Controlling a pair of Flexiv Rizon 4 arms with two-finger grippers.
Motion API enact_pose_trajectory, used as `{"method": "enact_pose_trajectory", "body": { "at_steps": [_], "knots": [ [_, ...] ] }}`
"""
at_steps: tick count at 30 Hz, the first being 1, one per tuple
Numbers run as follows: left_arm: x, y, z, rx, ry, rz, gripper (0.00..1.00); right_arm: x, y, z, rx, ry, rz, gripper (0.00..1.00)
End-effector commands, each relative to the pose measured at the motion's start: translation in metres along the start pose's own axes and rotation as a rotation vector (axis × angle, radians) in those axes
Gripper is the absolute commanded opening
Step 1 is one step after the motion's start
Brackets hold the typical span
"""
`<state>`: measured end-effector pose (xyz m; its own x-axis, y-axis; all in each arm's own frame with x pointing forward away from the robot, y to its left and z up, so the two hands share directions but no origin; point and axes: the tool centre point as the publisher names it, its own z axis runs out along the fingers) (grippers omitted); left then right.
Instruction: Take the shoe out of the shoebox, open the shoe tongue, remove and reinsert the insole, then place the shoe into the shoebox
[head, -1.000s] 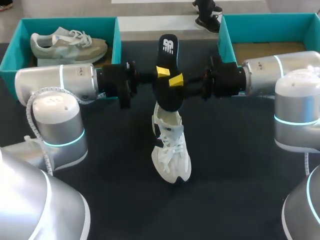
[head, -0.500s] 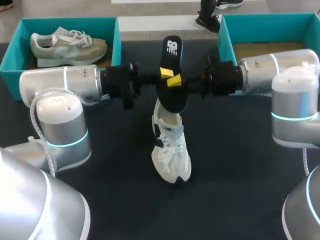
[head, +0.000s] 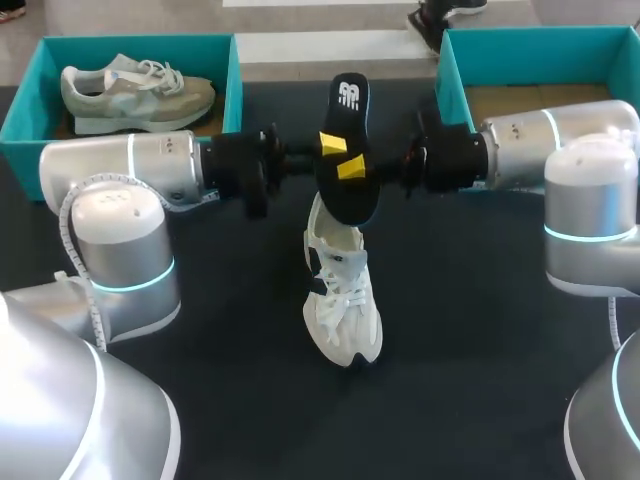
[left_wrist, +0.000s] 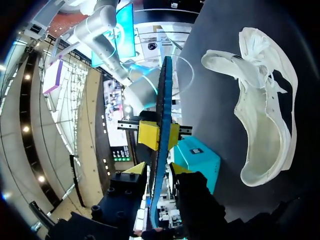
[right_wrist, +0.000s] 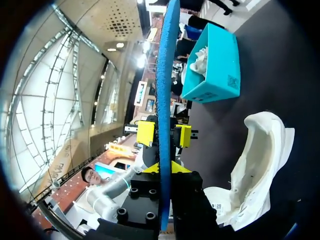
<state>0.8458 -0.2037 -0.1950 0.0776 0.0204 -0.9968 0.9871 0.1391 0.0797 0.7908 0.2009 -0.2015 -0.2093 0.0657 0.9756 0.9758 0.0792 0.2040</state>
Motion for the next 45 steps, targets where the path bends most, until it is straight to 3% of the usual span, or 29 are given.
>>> {"method": "enact_pose_trajectory", "body": {
  "at_steps": [1, 6, 11, 13, 27, 33, 37, 40, 45],
  "knots": [
    [-0.004, -0.006, -0.02, -0.023, 0.002, -0.028, 1.0, -0.002, 0.001, 0.0, -0.013, -0.044, -0.018, 0.0],
    [0.005, -0.002, -0.047, -0.055, 0.041, -0.212, 1.0, -0.007, 0.007, -0.002, -0.06, -0.093, -0.121, 0.0],
    [0.035, 0.001, -0.073, -0.117, 0.15, -0.396, 1.0, -0.007, 0.011, -0.003, -0.107, -0.135, -0.341, 0.0],
    [0.035, 0.001, -0.073, -0.117, 0.15, -0.396, 1.0, -0.004, 0.012, -0.001, -0.098, -0.127, -0.439, 0.0],
    [0.035, 0.001, -0.073, -0.117, 0.15, -0.396, 1.0, -0.004, 0.013, -0.001, -0.123, -0.153, -0.432, 0.0],
    [0.068, -0.009, -0.09, -0.138, 0.299, -0.707, 1.0, -0.004, 0.013, -0.001, -0.123, -0.153, -0.432, 0.0],
    [0.077, -0.012, -0.097, -0.151, 0.34, -0.828, 1.0, -0.02, 0.021, -0.009, -0.114, -0.269, -0.587, 0.0],
    [0.085, -0.015, -0.101, -0.165, 0.381, -0.908, 1.0, -0.022, 0.028, -0.012, -0.1, -0.307, -0.723, 0.0],
    [0.1, -0.021, -0.106, -0.19, 0.423, -1.002, 1.0, -0.032, 0.037, -0.012, -0.063, -0.309, -0.804, 0.0]
  ]
}}
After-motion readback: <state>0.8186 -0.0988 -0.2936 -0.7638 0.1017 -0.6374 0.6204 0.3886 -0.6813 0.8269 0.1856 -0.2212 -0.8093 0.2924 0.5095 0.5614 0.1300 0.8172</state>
